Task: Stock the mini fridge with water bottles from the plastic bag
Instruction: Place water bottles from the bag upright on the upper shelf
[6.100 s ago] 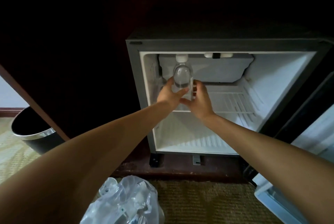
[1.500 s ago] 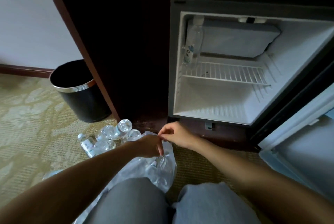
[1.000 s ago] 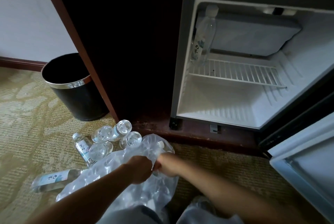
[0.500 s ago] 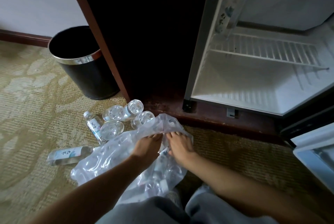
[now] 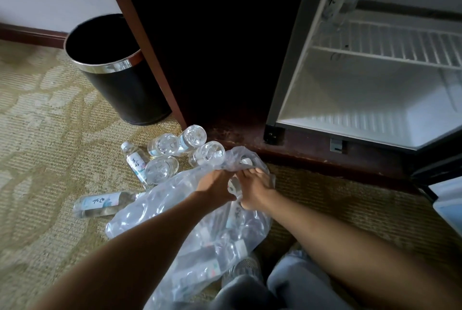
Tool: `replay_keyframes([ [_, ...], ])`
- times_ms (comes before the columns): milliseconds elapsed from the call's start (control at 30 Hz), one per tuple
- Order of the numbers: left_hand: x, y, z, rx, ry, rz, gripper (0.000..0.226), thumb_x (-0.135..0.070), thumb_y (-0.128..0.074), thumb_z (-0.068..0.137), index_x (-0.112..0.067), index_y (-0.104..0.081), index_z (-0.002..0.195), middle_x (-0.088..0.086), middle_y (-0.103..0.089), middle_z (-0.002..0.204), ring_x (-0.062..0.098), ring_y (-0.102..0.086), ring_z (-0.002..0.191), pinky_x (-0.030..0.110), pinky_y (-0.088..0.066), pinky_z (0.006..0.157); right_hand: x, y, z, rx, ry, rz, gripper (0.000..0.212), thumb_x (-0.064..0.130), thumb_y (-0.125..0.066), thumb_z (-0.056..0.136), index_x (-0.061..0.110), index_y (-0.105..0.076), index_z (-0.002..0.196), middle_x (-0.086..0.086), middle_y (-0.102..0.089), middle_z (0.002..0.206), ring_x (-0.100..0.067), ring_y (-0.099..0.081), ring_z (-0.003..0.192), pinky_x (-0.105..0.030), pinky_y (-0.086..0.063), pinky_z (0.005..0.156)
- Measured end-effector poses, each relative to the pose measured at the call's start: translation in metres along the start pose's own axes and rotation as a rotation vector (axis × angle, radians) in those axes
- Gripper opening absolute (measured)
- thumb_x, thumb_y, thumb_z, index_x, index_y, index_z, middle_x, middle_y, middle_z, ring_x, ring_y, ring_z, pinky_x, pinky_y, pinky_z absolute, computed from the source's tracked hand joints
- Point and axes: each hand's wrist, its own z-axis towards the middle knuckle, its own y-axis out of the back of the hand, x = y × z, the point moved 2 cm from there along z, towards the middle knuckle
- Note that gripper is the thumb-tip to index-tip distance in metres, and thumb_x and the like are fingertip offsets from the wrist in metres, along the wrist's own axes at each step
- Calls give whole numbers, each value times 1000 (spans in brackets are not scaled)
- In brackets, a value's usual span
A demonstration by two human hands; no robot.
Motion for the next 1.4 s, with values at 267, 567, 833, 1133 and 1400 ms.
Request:
replay_keyframes([
  [267, -8, -2, 3, 12, 70, 113, 51, -35, -77, 73, -25, -59, 120, -5, -63, 118, 17, -58, 110, 26, -46, 88, 5, -1, 3, 94, -37, -299, 89, 59, -48, 87, 13, -5, 151, -11, -21, 154, -24, -19, 144, -35, -13, 116],
  [567, -3, 1, 6, 66, 62, 56, 62, -22, -74, 77, -22, -51, 134, 5, -62, 124, 21, -58, 111, 27, -45, 89, -14, -4, 1, -64, 94, 90, 75, 40, -65, 81, 14, -34, 144, -5, -39, 147, -23, -32, 138, -36, -19, 116],
  [833, -6, -13, 4, -19, 157, 77, 78, -40, -77, 73, -20, -41, 139, 5, -47, 137, 22, -46, 123, 31, -37, 101, -75, 28, -6, -543, -256, 1271, 14, 15, -53, 95, 12, -63, 105, -5, -70, 89, -18, -66, 84, -26, -53, 70],
  [1133, -7, -31, 9, -84, 198, 330, 75, -50, -73, 71, -14, -43, 129, 6, -50, 127, 23, -45, 120, 31, -31, 100, -44, 7, 1, 67, -103, 1178, 49, 35, -56, 94, 9, -48, 135, -6, -54, 131, -19, -53, 119, -31, -43, 98],
  [1400, 1, -22, -19, -32, 164, -121, 65, -30, -84, 63, -22, -52, 119, 1, -66, 106, 20, -62, 94, 28, -50, 78, -37, -31, 6, -170, -354, 893, 22, 33, -45, 98, 19, -60, 89, -1, -61, 85, -18, -60, 77, -36, -51, 77],
])
